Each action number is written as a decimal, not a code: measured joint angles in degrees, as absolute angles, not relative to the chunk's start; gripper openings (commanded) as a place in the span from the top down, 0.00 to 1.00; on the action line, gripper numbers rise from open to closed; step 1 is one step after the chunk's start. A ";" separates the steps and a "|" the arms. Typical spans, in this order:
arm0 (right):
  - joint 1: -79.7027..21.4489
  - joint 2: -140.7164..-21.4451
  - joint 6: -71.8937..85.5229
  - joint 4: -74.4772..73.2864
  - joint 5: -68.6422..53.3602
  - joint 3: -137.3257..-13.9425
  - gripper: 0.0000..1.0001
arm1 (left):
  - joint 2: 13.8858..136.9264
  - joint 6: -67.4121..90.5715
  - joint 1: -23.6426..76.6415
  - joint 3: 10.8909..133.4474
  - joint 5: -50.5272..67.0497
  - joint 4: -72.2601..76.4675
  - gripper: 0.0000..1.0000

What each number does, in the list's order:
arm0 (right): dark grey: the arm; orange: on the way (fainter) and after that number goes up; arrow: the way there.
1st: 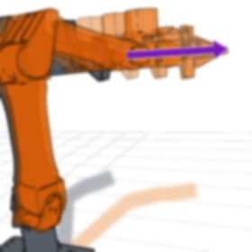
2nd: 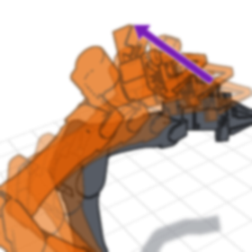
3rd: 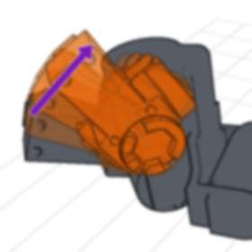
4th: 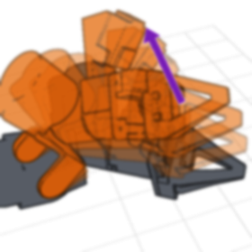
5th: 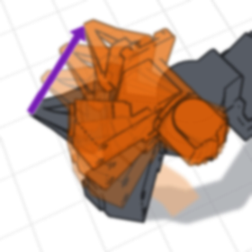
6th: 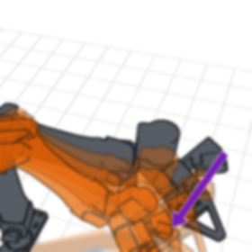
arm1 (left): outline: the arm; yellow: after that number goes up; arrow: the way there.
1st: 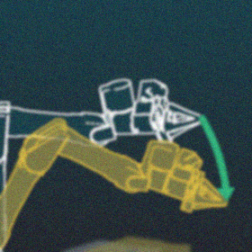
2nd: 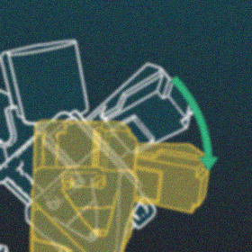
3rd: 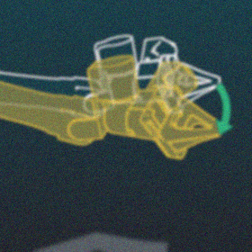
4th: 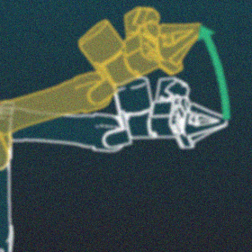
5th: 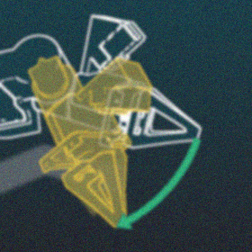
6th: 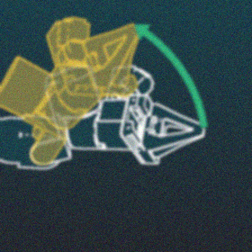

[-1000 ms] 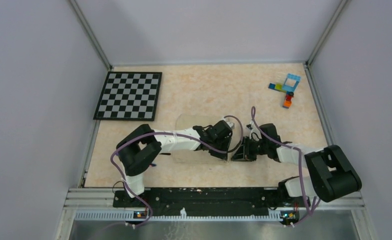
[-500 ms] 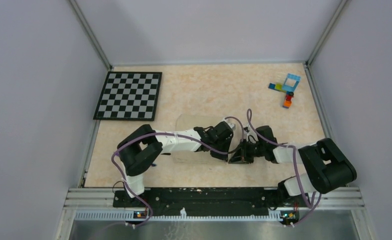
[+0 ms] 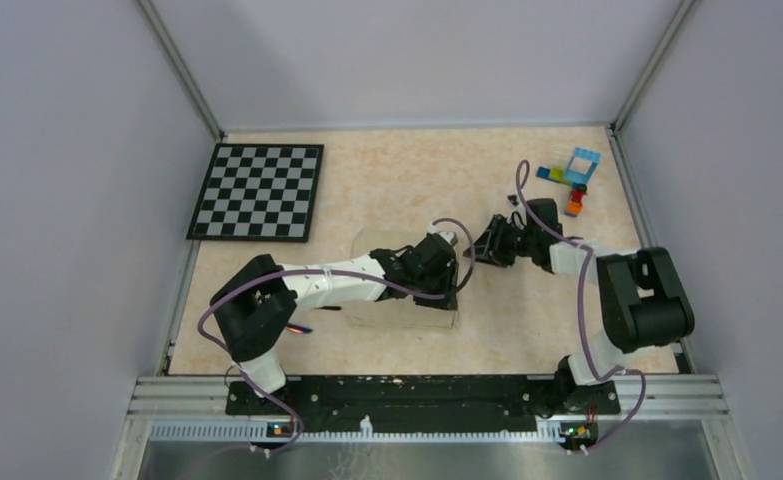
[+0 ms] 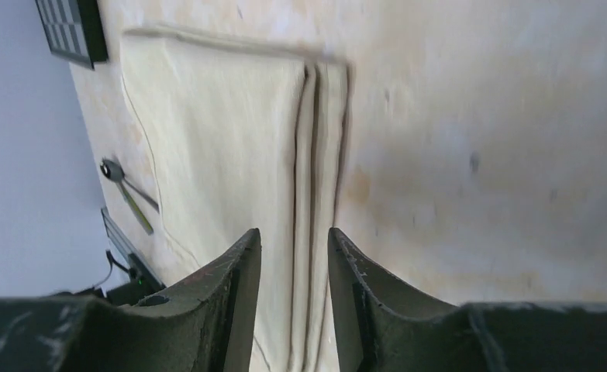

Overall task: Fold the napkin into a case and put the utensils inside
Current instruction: Turn over the upper triangle folded napkin at the center of the board, then smooth out the lower triangle-folded napkin at the center of the board.

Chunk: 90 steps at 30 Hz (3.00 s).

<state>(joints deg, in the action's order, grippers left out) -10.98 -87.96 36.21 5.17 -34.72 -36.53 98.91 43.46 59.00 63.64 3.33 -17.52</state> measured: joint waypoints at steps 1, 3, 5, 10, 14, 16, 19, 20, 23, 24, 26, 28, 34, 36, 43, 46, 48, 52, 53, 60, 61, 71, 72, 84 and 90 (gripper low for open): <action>-10.94 -89.62 36.25 5.74 -34.59 -38.09 0.65 | 98.80 43.83 58.81 63.61 3.09 -17.63 0.54; -10.76 -93.60 36.47 7.25 -34.59 -41.65 0.69 | 98.10 44.71 58.39 63.02 2.66 -17.06 0.54; -10.72 -97.19 36.64 8.60 -34.76 -44.42 0.73 | 96.36 45.65 58.22 61.04 2.46 -16.01 0.54; -10.72 -101.58 37.15 9.91 -35.46 -47.09 0.74 | 91.90 47.77 58.22 56.01 2.66 -15.05 0.50; -11.05 -103.09 37.50 11.09 -36.10 -48.05 0.74 | 90.37 48.73 58.22 53.41 3.22 -14.11 0.47; -11.25 -103.79 37.54 11.25 -36.10 -48.49 0.73 | 90.37 49.19 58.22 52.84 3.60 -13.65 0.47; -11.73 -105.27 37.60 11.51 -36.10 -49.19 0.71 | 90.37 49.56 58.24 52.73 4.03 -13.28 0.47; -11.88 -105.73 37.63 11.68 -36.07 -49.30 0.71 | 90.37 49.63 58.24 52.73 4.21 -13.06 0.47; -12.14 -106.67 37.76 12.10 -36.49 -49.84 0.73 | 90.26 49.67 58.22 52.71 4.49 -12.82 0.48; -12.27 -106.96 37.74 12.27 -36.49 -50.17 0.74 | 90.11 49.67 58.22 52.66 4.49 -12.84 0.48; -12.64 -107.72 37.71 12.64 -36.47 -50.89 0.78 | 89.65 49.65 58.22 52.58 4.47 -12.84 0.48; -13.13 -108.12 37.69 12.69 -36.18 -51.31 0.79 | 89.14 49.65 58.22 52.49 4.43 -12.82 0.49; -14.00 -108.44 37.47 12.32 -35.44 -52.23 0.75 | 88.86 49.63 58.22 52.12 4.43 -12.80 0.50; -14.15 -108.44 37.10 12.32 -35.16 -52.31 0.82 | 88.86 49.63 58.22 51.68 4.43 -12.80 0.50; -14.17 -109.10 37.06 11.97 -35.14 -52.80 0.82 | 88.86 49.60 58.22 51.20 4.43 -12.80 0.51; -14.24 -109.58 37.10 12.27 -35.64 -53.06 0.85 | 88.86 49.58 58.22 51.20 4.43 -12.80 0.51; -14.26 -109.58 37.06 12.21 -35.66 -53.21 0.96 | 88.86 49.60 58.22 51.20 4.43 -12.80 0.51; -14.44 -109.56 37.04 12.21 -35.92 -53.82 1.00 | 88.86 49.58 58.22 51.20 4.27 -12.82 0.52; -14.50 -109.47 37.06 12.16 -35.92 -53.82 1.00 | 88.86 49.58 58.22 51.20 4.21 -12.82 0.52; -14.52 -105.08 36.03 7.60 -34.11 -53.82 1.00 | 88.86 49.56 58.22 51.20 3.75 -12.84 0.52; -14.52 -104.62 35.94 7.29 -34.00 -53.82 1.00 | 88.86 49.56 58.22 51.20 3.75 -12.84 0.52; -14.00 -104.31 35.27 5.67 -30.59 -52.60 1.00 | 88.86 49.39 58.22 51.20 3.60 -12.88 0.50; -13.98 -104.31 34.92 5.21 -29.93 -52.56 1.00 | 88.86 49.36 58.22 51.20 3.57 -12.88 0.47; -10.48 -100.97 33.67 5.32 -30.46 -49.10 0.80 | 99.11 44.88 53.89 66.89 4.64 -14.57 0.46; -8.19 -101.75 35.44 8.75 -33.78 -47.64 0.97 | 114.21 39.88 53.36 90.15 -4.73 -20.38 0.53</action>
